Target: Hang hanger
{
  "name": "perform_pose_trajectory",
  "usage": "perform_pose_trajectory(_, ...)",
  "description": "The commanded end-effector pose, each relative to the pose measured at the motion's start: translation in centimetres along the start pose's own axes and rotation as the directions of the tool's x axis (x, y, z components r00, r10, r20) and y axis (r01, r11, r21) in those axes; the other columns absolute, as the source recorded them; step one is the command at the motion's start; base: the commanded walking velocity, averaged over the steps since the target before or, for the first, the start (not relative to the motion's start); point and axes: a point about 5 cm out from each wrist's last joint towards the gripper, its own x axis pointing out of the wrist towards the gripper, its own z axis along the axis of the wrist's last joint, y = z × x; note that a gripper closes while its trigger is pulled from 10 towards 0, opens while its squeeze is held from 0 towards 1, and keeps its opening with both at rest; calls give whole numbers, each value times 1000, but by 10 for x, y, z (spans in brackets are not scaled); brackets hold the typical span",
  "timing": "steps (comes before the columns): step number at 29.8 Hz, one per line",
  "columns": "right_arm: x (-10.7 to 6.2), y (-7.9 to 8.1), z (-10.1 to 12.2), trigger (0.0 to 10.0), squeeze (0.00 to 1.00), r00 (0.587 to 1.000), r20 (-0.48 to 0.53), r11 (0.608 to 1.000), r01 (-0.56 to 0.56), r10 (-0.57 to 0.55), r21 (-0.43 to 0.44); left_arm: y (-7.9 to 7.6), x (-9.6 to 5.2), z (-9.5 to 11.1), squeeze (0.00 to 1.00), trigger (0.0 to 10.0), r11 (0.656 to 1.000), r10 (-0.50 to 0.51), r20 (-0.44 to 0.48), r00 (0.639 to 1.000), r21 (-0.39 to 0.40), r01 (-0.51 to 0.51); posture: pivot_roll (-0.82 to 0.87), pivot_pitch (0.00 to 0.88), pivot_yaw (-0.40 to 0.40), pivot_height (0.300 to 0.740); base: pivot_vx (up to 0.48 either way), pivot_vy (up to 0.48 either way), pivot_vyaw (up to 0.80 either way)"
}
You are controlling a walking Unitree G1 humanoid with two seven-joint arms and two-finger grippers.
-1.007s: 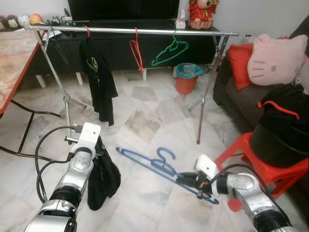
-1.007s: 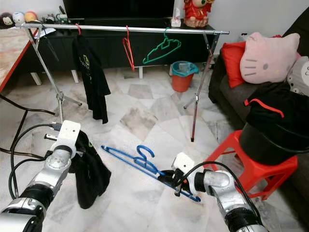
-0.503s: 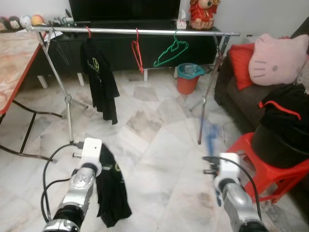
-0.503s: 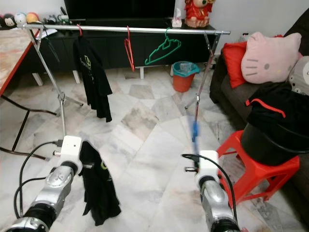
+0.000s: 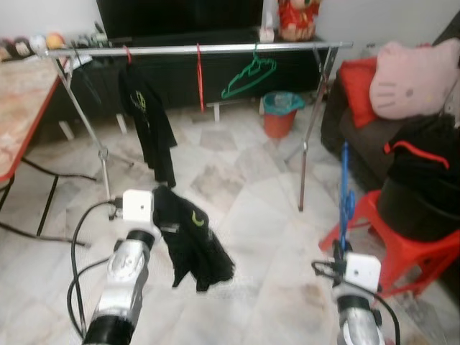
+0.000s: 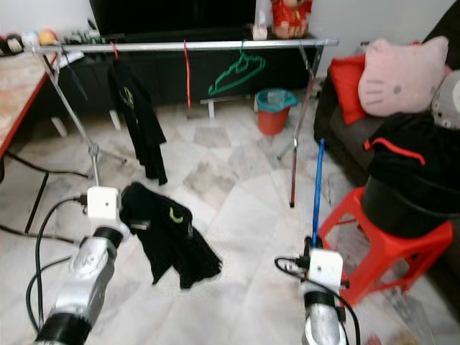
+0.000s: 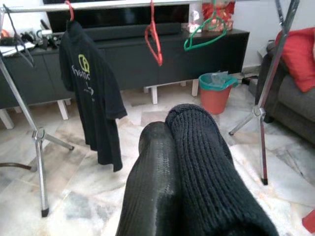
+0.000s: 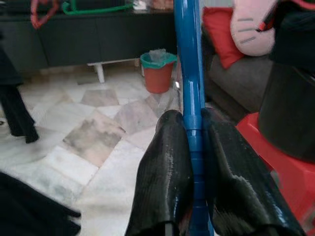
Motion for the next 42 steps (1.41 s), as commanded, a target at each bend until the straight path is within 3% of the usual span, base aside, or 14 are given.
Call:
perform_pose_trajectory(1,0,1,2,10000,0,1000,14,1000,-7,7,-14,1,-4,1,0,10000,1000,-8,8,1000,-8,8,-14,0,25,740,0,0,0)
perform_pose_trajectory(5,3,-4,-3,10000,0,997,-31,998,67,-67,-4,5,-17,-17,0,10000,1000,5,-70,998,-2,-6,-11,0,22,740,0,0,0)
perform_pose_trajectory(9,7,1,1,10000,0,999,-16,999,49,-49,-1,7,-19,-20,0,10000,1000,9,-82,997,-10,-10,-10,0,19,740,0,0,0)
perform_pose_trajectory(13,9,2,6,10000,0,999,-3,999,47,-47,1,6,-16,-17,0,10000,999,17,-85,996,-30,-19,-6,0,14,740,0,0,0)
perform_pose_trajectory(19,8,5,6,10000,0,1000,-1,1000,14,-14,-8,6,-16,-18,0,10000,1000,22,-91,996,-18,-24,-7,0,7,740,0,349,0)
perform_pose_trajectory(27,10,8,5,10000,0,1000,-9,1000,9,-9,-7,11,-14,-15,0,10000,999,38,-88,995,-19,-40,-7,0,15,740,0,378,598)
perform_pose_trajectory(42,22,17,2,10000,0,998,-49,999,-47,47,4,18,-8,-9,0,10000,998,57,-81,995,1,-57,17,0,10,740,0,387,0)
